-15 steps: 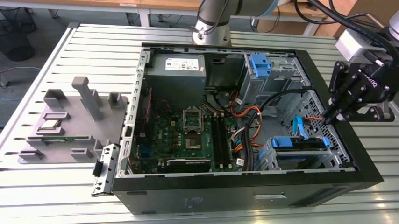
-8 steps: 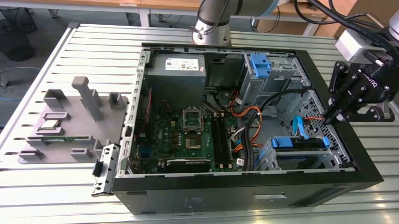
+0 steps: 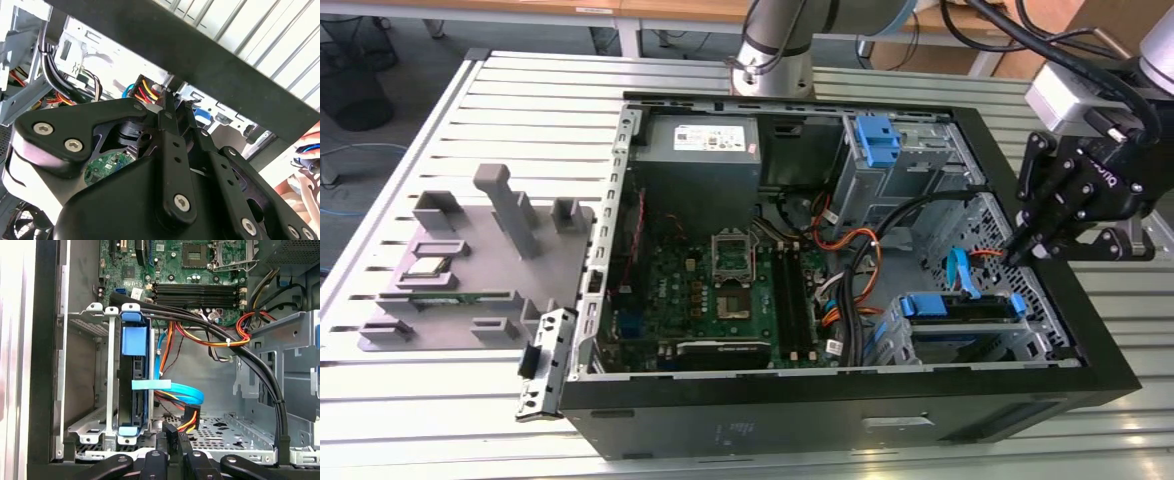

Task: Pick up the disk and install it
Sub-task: 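Insert the second disk wire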

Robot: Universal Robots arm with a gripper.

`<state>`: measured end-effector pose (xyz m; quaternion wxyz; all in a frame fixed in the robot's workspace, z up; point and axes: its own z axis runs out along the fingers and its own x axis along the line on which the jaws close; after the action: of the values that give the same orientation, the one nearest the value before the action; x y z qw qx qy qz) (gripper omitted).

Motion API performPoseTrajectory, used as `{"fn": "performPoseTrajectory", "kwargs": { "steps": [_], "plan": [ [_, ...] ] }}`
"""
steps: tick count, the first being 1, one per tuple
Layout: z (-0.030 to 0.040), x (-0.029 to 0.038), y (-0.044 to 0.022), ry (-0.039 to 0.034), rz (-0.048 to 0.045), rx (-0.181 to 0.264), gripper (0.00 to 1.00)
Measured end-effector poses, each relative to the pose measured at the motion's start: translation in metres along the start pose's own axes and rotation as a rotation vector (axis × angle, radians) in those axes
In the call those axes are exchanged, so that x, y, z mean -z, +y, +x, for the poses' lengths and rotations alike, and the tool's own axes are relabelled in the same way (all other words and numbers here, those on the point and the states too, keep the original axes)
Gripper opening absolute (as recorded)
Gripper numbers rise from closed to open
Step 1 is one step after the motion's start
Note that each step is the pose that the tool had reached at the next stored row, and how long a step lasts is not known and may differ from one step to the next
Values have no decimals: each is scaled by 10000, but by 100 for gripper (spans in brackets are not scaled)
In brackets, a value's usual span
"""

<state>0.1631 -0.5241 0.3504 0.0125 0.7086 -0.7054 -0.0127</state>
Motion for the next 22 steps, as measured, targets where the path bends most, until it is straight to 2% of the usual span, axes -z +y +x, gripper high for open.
{"fn": "performPoseTrajectory", "kwargs": {
  "steps": [4, 8, 10, 14, 22],
  "plan": [
    [0, -3, 63, 0, 10, 0, 23],
    [0, -4, 96, 4, 11, 0, 23],
    [1, -5, 105, 31, 11, 0, 23],
    [5, -4, 116, 144, 11, -3, 23],
    [5, -5, 117, 147, 10, -5, 23]
  ]
}}
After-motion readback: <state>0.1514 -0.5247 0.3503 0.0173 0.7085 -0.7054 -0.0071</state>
